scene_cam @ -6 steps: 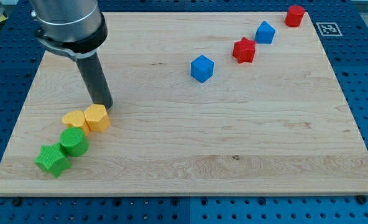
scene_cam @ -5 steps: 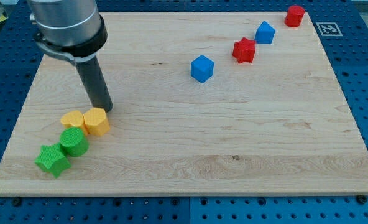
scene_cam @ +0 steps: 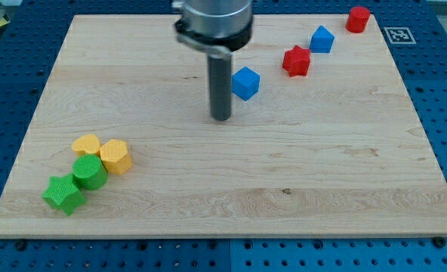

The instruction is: Move the blue triangle into red circle

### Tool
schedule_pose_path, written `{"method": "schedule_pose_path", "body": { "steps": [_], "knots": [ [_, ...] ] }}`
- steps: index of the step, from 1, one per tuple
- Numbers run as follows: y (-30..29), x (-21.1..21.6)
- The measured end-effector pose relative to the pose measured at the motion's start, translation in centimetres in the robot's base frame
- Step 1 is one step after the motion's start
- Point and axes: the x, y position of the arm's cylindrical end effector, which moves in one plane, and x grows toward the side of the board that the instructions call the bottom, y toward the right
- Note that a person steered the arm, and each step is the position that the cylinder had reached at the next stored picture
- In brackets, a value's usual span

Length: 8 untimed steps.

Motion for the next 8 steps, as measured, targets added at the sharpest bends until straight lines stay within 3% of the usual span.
{"method": "schedule_pose_path", "body": {
  "steps": [2,7,8],
  "knots": [
    [6.7,-3.6],
    [9.1,-12.0],
    [12.4,-13.9]
  ]
}}
